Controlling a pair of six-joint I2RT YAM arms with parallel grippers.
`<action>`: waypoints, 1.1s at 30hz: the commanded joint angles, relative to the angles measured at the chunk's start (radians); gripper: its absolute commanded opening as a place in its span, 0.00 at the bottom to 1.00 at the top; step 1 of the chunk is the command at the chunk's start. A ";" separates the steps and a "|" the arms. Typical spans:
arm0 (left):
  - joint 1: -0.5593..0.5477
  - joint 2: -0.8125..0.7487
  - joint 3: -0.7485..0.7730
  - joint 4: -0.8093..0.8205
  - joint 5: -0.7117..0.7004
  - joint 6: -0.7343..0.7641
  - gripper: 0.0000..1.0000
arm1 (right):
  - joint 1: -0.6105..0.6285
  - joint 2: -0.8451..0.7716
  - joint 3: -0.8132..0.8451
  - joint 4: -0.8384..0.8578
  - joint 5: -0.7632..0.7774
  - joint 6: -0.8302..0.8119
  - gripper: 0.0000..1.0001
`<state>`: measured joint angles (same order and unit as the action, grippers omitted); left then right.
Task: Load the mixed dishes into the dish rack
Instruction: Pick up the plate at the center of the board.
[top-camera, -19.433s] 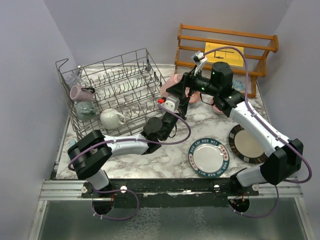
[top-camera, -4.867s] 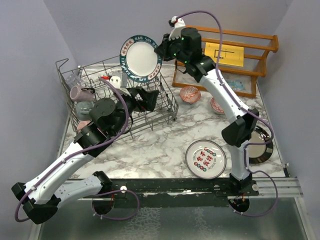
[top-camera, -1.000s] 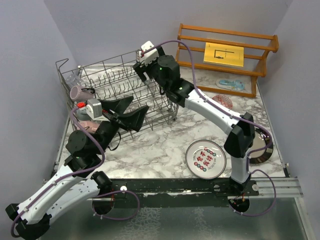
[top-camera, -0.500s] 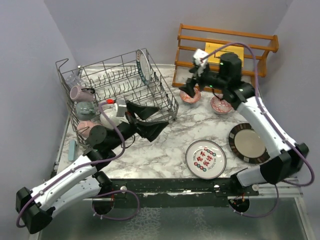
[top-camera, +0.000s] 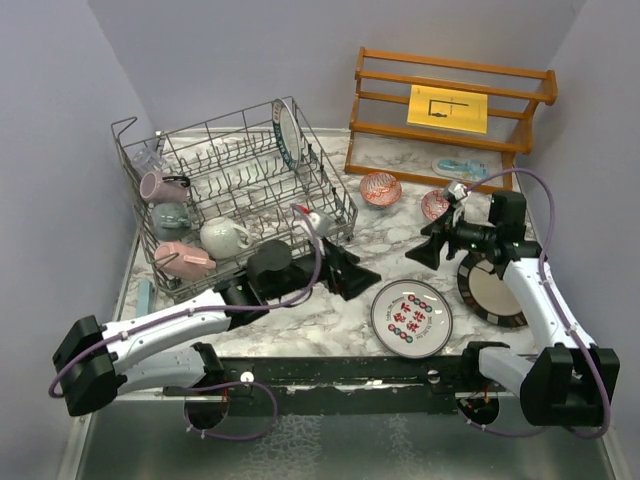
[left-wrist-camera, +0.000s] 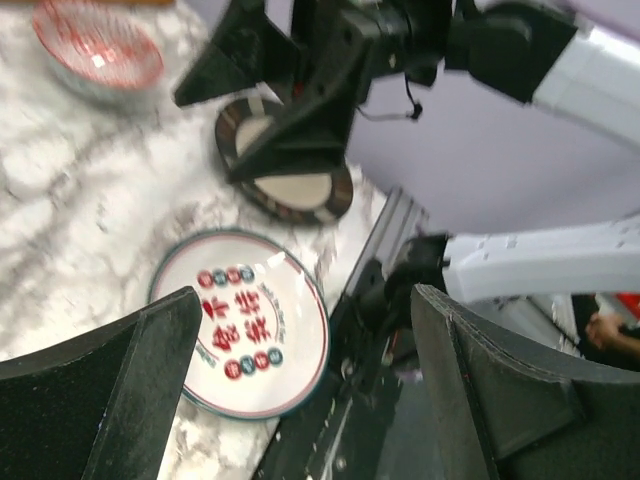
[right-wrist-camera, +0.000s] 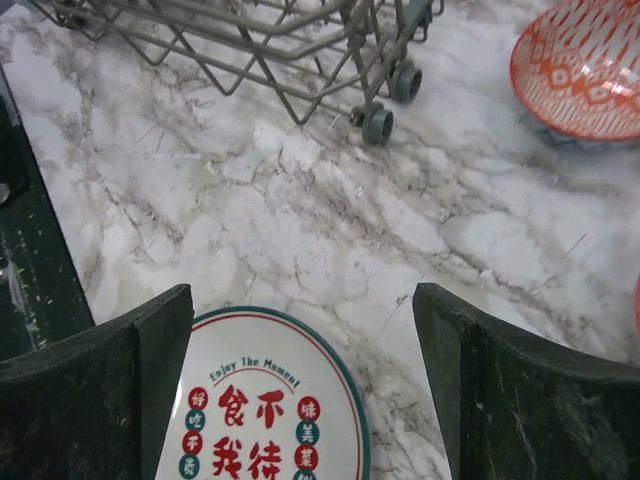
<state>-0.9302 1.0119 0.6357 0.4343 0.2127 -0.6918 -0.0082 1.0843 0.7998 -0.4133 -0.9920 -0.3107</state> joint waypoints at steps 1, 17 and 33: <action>-0.161 0.099 0.126 -0.289 -0.273 0.111 0.87 | -0.036 0.015 -0.026 0.029 -0.094 -0.024 0.89; -0.215 0.578 0.209 -0.279 -0.418 -0.110 0.80 | -0.036 -0.062 -0.131 0.116 -0.046 -0.084 0.87; -0.187 0.764 0.281 -0.276 -0.273 -0.092 0.25 | -0.036 -0.030 -0.114 0.111 -0.025 -0.067 0.85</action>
<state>-1.1263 1.7584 0.8856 0.1585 -0.1097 -0.8005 -0.0395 1.0477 0.6750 -0.3355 -1.0153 -0.3717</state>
